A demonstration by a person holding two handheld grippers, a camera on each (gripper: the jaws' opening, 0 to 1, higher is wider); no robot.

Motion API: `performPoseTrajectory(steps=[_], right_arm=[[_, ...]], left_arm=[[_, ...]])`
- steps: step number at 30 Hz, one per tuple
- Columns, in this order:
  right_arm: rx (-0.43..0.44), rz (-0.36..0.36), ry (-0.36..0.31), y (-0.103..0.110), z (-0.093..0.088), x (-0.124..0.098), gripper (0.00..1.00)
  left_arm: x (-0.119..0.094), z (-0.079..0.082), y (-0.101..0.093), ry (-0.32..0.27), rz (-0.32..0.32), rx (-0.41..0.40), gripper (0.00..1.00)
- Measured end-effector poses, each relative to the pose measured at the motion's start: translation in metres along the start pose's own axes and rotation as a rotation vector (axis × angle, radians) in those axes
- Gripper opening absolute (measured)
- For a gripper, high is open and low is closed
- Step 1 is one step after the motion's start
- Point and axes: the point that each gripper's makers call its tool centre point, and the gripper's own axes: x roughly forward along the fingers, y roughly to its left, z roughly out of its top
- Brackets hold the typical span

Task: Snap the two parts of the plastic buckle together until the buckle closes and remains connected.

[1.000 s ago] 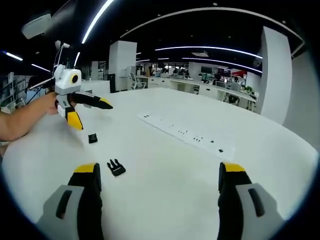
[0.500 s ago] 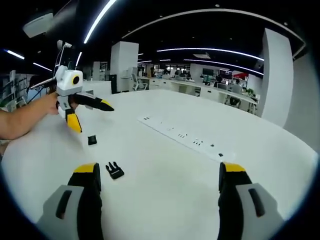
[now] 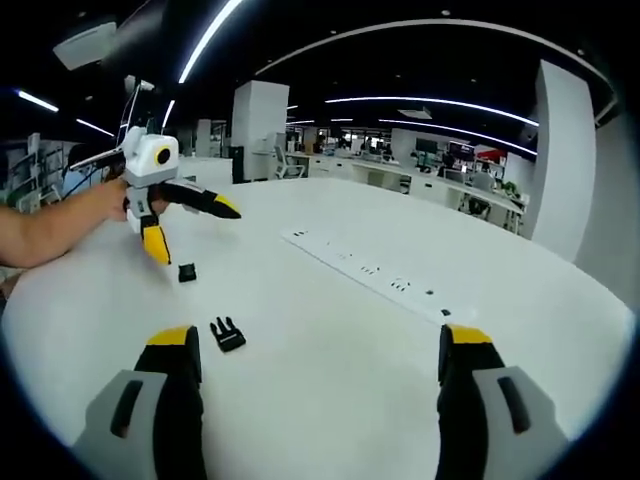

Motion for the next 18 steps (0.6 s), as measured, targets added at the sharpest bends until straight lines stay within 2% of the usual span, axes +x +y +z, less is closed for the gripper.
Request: performPoseTrajectory(steps=[7, 11, 13, 18], right_arm=[[-0.006, 0.018, -0.004, 0.001, 0.005, 0.002, 1.0], [-0.037, 0.062, -0.005, 0.006, 0.006, 0.004, 1.0], [-0.046, 0.077, -0.015, 0.009, 0.008, 0.004, 1.0], [-0.053, 0.12, -0.017, 0.019, 0.009, 0.006, 1.0]], left_arm=[[0.001, 0.013, -0.004, -0.02, -0.02, 0.014, 0.87], [0.0, 0.013, -0.008, -0.027, -0.064, 0.004, 0.85], [-0.002, 0.012, -0.017, -0.023, -0.112, 0.01, 0.85], [-0.002, 0.007, -0.023, 0.003, -0.131, 0.035, 0.85]])
